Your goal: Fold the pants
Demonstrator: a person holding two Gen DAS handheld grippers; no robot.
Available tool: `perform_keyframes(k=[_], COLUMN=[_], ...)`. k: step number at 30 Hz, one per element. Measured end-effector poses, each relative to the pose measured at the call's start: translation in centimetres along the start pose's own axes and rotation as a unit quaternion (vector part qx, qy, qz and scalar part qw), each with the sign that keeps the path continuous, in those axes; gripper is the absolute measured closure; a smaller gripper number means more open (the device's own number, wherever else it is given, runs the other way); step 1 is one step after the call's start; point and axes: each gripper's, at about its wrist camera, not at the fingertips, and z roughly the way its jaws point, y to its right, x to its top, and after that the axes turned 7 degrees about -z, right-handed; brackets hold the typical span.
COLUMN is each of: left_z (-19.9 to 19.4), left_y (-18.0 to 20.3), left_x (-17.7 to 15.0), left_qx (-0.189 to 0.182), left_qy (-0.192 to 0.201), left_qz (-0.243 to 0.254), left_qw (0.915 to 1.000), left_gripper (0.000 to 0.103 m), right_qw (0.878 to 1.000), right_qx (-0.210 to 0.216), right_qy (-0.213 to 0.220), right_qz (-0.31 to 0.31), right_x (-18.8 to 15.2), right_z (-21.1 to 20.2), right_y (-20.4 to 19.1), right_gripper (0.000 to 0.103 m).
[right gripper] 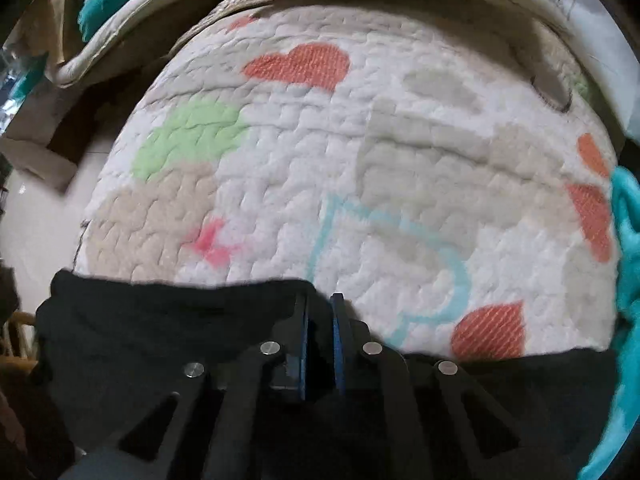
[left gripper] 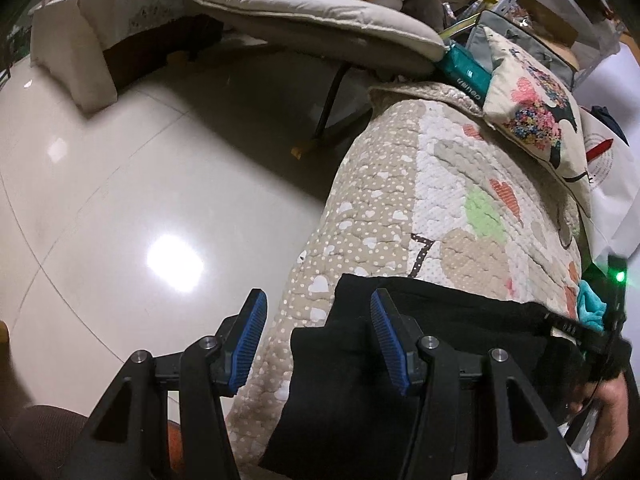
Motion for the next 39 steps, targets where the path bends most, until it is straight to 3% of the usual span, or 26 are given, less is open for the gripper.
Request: perform_keyframes(k=[7,12,14,15,18,23,27,29,31,32,36,39], left_z=[0.7,1.2,1.2,1.2,1.2,1.4,1.1,0.9,0.7,0.6,-0.3,-1.2], left_y=[0.6,-0.2,-0.5,-0.5,-0.3,-1.1,-2.2,-2.6,-2.7,-2.6,-2.3,-2.4], left_x=[0.0,0.5,0.8,0.9,1.0,1.4,1.6,1.7,1.7,1.7,1.4,1.0], left_qx=[0.007,0.015,0.02,0.023,0.028,0.044,0.063,0.068,0.07,0.071,0.07,0.077], left_qy=[-0.001,-0.004,0.001,0.005,0.014,0.018,0.03,0.038,0.044,0.046,0.058,0.065], left_qz=[0.009,-0.012,-0.019,-0.02,-0.015,-0.029,-0.039,-0.042,-0.04,-0.036,-0.01,-0.004], left_qw=[0.9999,0.9998,0.9996,0.9995,0.9994,0.9984,0.9968,0.9961,0.9958,0.9957,0.9958,0.9949], left_gripper=[0.05,0.05,0.05,0.05,0.05,0.05,0.05,0.05,0.05,0.05,0.05,0.049], right_qw=[0.998,0.996,0.992,0.991,0.989,0.996,0.998,0.995,0.991,0.987,0.975,0.978], right_qx=[-0.06,-0.077,-0.082,-0.081,-0.063,0.009,-0.044,-0.075,-0.051,-0.062,-0.115,-0.068], right_qy=[0.011,0.022,0.038,0.047,0.078,0.056,0.015,-0.042,-0.038,-0.045,-0.016,0.033], right_qz=[0.003,0.034,0.086,0.099,0.11,0.063,0.03,0.046,0.117,0.141,0.189,0.193], right_x=[4.4,4.9,4.4,4.2,2.4,-3.1,-9.3,-12.1,-14.1,-14.6,-16.5,-17.0], right_z=[0.6,0.8,-0.6,-1.2,-4.5,-5.9,-5.5,-4.0,-4.9,-5.5,-8.1,-9.4], right_y=[1.0,2.6,4.5,5.0,5.7,1.9,0.0,0.9,3.5,4.5,6.9,6.4], right_gripper=[0.099,0.096,0.077,0.059,0.055,0.055,0.055,0.051,0.04,0.036,0.036,0.036])
